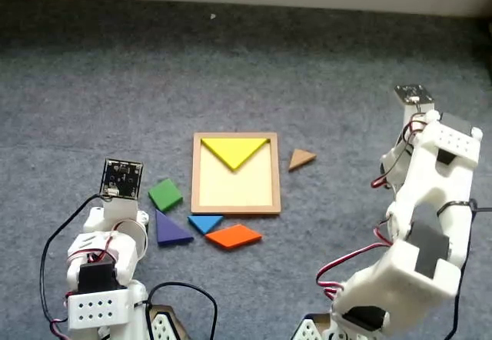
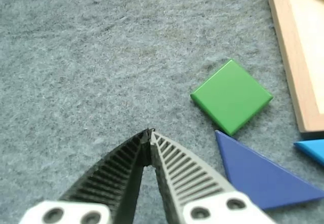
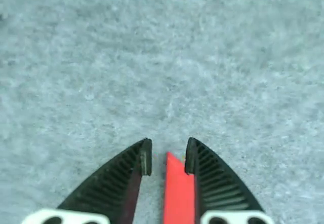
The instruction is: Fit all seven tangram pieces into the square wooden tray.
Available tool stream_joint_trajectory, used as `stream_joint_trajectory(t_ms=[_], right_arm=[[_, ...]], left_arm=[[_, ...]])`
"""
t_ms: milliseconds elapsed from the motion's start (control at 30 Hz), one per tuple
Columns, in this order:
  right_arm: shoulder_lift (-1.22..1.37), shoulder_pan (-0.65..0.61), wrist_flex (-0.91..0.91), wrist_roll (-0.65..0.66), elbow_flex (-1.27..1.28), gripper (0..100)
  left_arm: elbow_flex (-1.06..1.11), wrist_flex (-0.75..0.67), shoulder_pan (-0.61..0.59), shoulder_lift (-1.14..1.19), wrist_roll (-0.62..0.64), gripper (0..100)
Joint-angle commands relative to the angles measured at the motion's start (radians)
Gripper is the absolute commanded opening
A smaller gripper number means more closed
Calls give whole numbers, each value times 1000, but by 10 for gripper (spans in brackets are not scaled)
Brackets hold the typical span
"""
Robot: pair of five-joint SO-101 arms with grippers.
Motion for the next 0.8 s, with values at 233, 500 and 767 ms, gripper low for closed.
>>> stream_joint_trajectory(t_ms=[233, 500, 767], right_arm=[[-429, 48, 2, 5, 352, 187], [-590, 153, -240, 5, 670, 402], [-401, 213, -372, 11, 722, 404]], left_arm=[[-7, -9, -15, -8, 8, 35], [-7, -9, -15, -8, 8, 35], [-7, -9, -15, -8, 8, 35]])
